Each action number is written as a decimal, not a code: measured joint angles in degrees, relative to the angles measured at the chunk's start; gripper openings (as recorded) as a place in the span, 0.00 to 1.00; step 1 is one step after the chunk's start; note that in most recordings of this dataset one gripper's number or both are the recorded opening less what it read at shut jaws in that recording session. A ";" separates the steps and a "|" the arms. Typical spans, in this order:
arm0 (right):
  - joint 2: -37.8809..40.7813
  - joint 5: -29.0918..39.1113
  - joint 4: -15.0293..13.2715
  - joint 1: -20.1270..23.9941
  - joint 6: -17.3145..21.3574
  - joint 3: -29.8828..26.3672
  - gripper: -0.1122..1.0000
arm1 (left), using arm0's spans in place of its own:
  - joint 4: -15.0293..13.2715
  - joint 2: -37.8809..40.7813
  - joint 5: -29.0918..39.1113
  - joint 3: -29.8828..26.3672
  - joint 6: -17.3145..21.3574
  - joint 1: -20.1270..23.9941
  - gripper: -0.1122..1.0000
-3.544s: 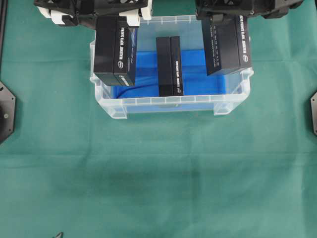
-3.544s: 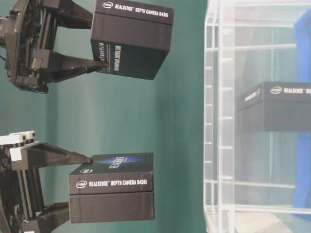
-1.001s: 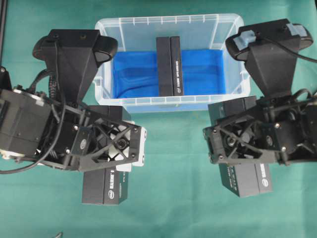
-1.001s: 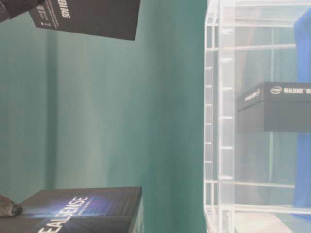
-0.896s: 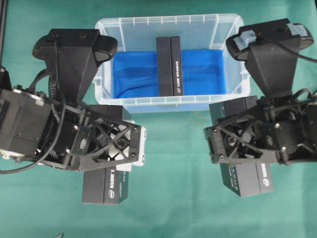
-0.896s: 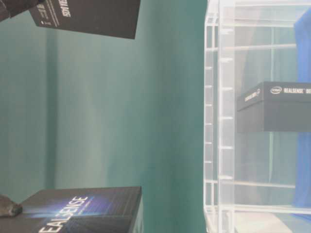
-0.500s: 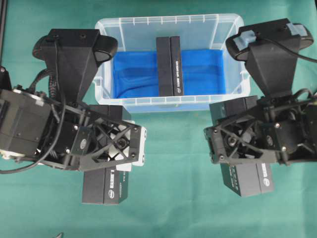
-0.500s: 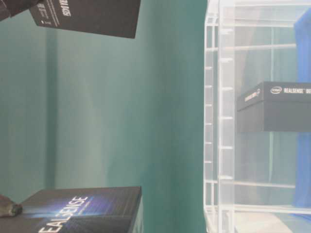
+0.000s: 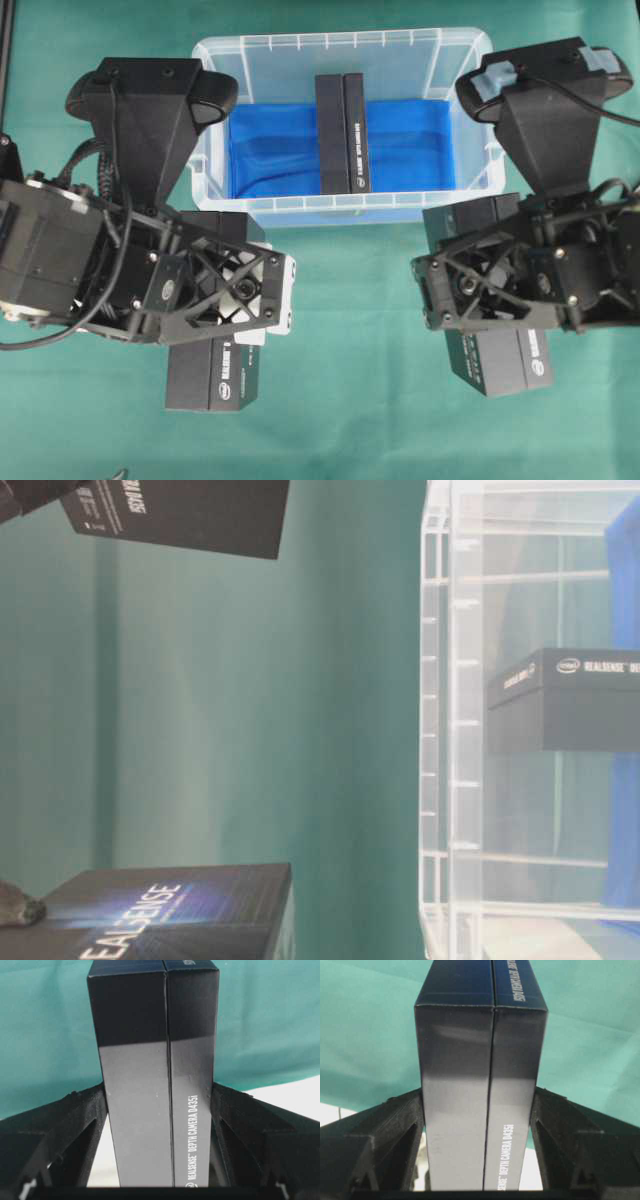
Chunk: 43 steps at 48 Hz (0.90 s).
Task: Take the box out of the case with both arms.
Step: 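Lower both held boxes onto the green cloth in front of the bin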
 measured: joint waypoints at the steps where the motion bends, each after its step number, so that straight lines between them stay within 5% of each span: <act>1: 0.00 0.00 0.00 0.00 -0.09 0.00 0.69 | 0.00 0.00 0.00 0.00 -0.09 -0.09 0.67; 21: 1.41 -0.18 0.00 0.00 -0.09 0.97 0.69 | 0.09 0.00 -0.18 2.99 -0.09 -0.35 0.67; 43: 2.02 -11.25 0.97 0.09 1.14 14.06 0.69 | 2.46 -0.09 -10.46 16.44 -1.85 -0.62 0.67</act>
